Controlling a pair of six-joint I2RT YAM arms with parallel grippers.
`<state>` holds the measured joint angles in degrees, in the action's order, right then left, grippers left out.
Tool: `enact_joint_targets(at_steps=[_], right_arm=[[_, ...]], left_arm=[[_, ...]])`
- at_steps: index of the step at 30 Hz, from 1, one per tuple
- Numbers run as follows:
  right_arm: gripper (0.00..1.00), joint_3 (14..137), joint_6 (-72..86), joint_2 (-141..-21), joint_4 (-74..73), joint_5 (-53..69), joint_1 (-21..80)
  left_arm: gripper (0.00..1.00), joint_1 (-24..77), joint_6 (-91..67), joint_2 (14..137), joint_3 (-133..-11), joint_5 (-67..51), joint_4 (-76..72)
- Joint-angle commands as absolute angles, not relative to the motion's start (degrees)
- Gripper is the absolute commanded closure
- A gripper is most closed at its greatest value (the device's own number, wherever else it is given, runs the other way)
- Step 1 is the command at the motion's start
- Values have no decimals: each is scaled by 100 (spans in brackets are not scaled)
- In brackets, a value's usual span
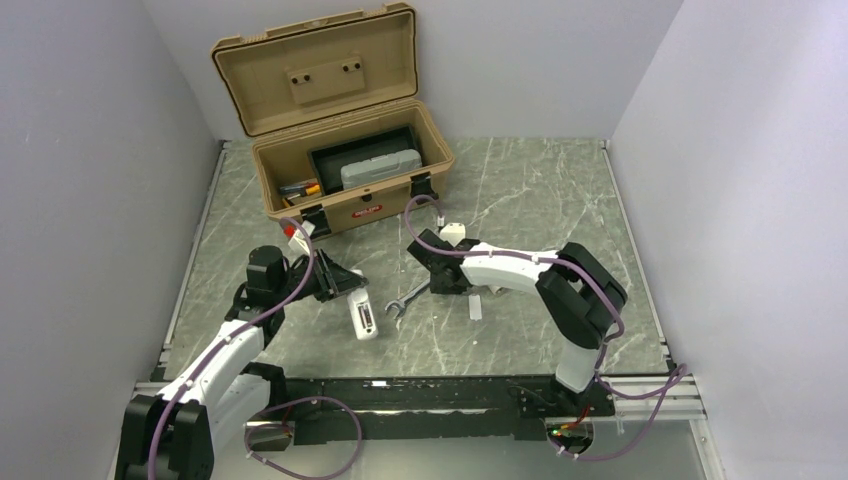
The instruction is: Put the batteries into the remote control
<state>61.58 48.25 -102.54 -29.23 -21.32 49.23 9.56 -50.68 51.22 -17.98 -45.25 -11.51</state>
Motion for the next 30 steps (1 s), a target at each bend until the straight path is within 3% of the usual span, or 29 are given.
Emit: enact_joint_targets(at_steps=[1,7,14,23,30], right_arm=[[72,6096,4953,-10642,-3231,-2290,4904],[76,6105,4939,-10722,-3242,-2320,4906],[100,5911,4917,-10406,-3203,-2267,4906],[100,5388,4185,-8853,-2797,-2071,4957],[100,5110,3211,-6926,-2073,-785,5412]], left_arm=[[100,929,-5038,5124,-1927,-4674,-1345],[100,932,-5026,5117,-1916,-4667,-1331],[100,929,-5040,5071,-1870,-4656,-1327],[100,932,-5195,5147,-1835,-4662,-1643],[100,1261,-6392,5559,-1313,-4493,-3549]])
